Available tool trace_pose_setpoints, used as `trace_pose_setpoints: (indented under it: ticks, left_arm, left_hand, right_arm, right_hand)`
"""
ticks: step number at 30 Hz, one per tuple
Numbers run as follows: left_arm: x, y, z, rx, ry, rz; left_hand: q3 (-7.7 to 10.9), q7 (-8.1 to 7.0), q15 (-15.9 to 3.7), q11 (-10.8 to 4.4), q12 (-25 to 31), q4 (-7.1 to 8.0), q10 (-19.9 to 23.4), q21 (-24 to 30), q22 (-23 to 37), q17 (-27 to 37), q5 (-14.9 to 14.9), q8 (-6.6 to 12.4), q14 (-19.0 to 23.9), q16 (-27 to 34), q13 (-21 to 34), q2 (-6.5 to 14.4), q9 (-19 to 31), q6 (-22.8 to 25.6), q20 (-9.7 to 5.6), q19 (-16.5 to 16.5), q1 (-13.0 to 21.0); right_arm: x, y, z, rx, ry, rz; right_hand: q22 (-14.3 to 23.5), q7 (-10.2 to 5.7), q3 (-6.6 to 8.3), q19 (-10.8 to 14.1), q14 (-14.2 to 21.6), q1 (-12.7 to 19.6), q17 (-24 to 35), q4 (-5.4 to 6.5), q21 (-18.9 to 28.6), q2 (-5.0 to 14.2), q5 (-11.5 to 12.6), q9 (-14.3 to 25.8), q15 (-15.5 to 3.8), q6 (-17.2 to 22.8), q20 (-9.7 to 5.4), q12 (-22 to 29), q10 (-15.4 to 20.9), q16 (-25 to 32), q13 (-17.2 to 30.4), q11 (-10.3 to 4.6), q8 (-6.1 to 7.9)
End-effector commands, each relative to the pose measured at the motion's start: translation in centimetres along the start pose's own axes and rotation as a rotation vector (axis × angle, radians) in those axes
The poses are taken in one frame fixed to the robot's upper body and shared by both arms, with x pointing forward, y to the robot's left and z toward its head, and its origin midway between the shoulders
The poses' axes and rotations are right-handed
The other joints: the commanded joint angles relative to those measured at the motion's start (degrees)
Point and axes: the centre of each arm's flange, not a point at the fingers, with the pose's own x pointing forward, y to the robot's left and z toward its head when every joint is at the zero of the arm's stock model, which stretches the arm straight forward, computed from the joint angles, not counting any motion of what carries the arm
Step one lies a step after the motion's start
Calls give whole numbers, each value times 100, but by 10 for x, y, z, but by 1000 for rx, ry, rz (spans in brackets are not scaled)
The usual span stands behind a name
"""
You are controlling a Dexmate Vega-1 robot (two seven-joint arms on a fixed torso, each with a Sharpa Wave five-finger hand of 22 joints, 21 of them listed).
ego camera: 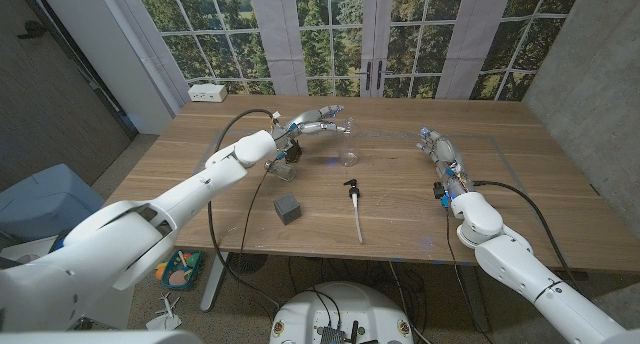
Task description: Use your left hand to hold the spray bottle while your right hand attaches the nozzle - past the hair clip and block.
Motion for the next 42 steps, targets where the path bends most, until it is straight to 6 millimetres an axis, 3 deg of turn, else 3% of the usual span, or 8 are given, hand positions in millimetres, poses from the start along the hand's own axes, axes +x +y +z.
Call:
trace_pose_setpoints:
  ticks: [1,14,21,26,30,36,39,42]
  left_arm:
    - [17,-12,-6,-43,1,-60]
    - [28,-24,-1,-43,-6,-110]
    - [29,-27,-4,-79,16,-116]
    - [33,-32,-7,-121,24,-144]
    - [35,-36,-7,-157,26,-164]
    - [34,-37,-8,-197,33,-147]
    - [33,-35,-7,-200,38,-120]
    - [31,-34,-7,-200,44,-95]
  left_hand:
    - [-75,7,-221,-27,30,2,90,-12,11,23,62,33,124,55,23,-6,30,65,-86,139,149]
    - [-197,44,-218,-44,22,-1,159,-52,12,22,138,18,190,28,25,7,31,72,-40,214,385]
    - [-140,21,-299,-152,37,7,376,-68,17,18,101,74,406,33,26,238,39,224,-45,452,967]
    - [-135,133,-415,-203,111,22,864,-102,30,14,-108,174,798,68,31,297,46,488,28,669,1537]
    - [-175,198,-473,-244,174,73,1290,-125,40,13,-249,275,1089,89,38,389,47,818,99,795,1778]
    - [-139,472,-442,-199,245,151,1989,-137,73,31,-399,497,1668,141,59,913,74,1677,280,999,2102]
    - [-99,631,-448,-160,402,107,2693,-111,100,35,-449,655,2202,227,81,1277,103,2357,377,1127,2317]
    - [-46,679,-550,-184,515,88,3195,-63,122,41,-459,770,2552,272,96,1548,125,2857,384,1243,2499]
  right_arm:
    - [-1,4,2,-29,1,0]
    - [-2,1,1,-25,-6,-11]
    - [-2,1,0,-22,-11,-10]
    - [-2,1,1,-24,-13,-17]
    - [-3,1,2,-32,-15,-18]
    - [-4,2,4,-42,-15,-21]
    - [-5,4,7,-60,-13,-22]
    - [-7,8,11,-89,-2,-30]
  right_hand:
    - [35,7,2,40,58,57,-8,-39,-2,-37,28,26,14,55,27,21,45,6,16,14,52]
    - [37,33,-21,57,63,93,-23,-92,-37,-57,32,28,39,68,54,17,55,4,21,18,46]
    - [38,38,-40,66,64,93,-28,-101,-52,-69,31,29,45,80,64,16,61,4,23,20,46]
    - [39,39,-54,72,72,91,-30,-105,-64,-74,30,30,52,85,68,12,58,6,25,17,44]
    - [39,40,-65,75,66,89,-32,-106,-73,-77,29,30,55,88,70,12,63,4,26,31,42]
    - [40,35,-80,79,69,85,-34,-106,-88,-77,29,31,54,88,70,11,66,6,28,25,38]
    - [41,24,-83,69,69,95,-36,-113,-104,-70,32,31,43,88,64,8,64,6,29,19,36]
    - [42,-9,-75,41,58,125,-41,-127,-129,-49,40,32,35,82,99,3,58,1,30,-36,31]
